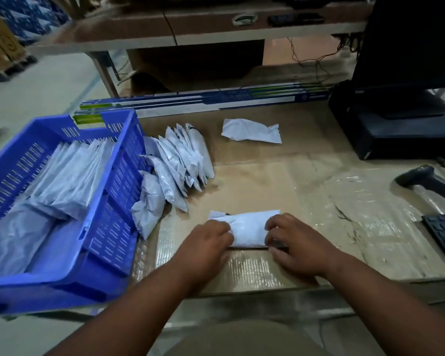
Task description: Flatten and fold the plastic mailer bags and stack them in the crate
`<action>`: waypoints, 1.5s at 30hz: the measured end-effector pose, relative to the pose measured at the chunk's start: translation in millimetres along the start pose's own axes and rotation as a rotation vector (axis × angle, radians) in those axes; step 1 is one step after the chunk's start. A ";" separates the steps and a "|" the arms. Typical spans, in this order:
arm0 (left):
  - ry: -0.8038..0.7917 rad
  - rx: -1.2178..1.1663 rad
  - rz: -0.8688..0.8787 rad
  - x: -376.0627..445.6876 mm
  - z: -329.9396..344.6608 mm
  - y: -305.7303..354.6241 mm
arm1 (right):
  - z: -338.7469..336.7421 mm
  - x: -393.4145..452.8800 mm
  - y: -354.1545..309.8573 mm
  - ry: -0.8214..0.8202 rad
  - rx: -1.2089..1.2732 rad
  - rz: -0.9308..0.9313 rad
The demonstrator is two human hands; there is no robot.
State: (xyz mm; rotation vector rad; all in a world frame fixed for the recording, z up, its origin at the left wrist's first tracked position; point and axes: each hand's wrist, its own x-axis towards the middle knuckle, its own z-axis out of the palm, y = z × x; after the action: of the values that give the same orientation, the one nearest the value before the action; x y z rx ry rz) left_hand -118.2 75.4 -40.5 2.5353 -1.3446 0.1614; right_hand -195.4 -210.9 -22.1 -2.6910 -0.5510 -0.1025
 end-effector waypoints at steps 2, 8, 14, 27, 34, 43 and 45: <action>0.028 -0.031 0.007 -9.4 8.3 2.0 | 1.3 -5.7 -2.5 0.066 0.077 0.072; 0.020 -0.018 -0.010 -6.1 0.8 0.4 | 2.8 46.2 -8.6 0.170 -0.088 0.323; 0.171 0.070 0.048 12.4 2.3 19.2 | 59.8 52.6 0.9 -0.114 -0.099 0.436; -0.367 0.321 -0.220 50.4 38.6 34.3 | 72.4 62.9 -1.9 -0.108 -0.279 0.404; -0.222 0.109 -0.186 36.5 59.8 19.8 | 73.1 59.8 5.4 -0.097 -0.204 0.366; -0.224 0.042 -0.214 37.1 57.9 13.5 | 52.0 59.2 -15.7 -0.033 -0.283 0.280; -0.194 0.104 -0.192 39.9 43.7 15.7 | 63.1 55.0 -23.4 -0.083 -0.250 0.342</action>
State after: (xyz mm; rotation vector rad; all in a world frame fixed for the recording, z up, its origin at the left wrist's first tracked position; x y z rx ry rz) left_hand -109.8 22.7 -70.7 2.8114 -1.1752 -0.0550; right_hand -154.3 -146.6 -63.8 -3.0005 -0.0983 0.0381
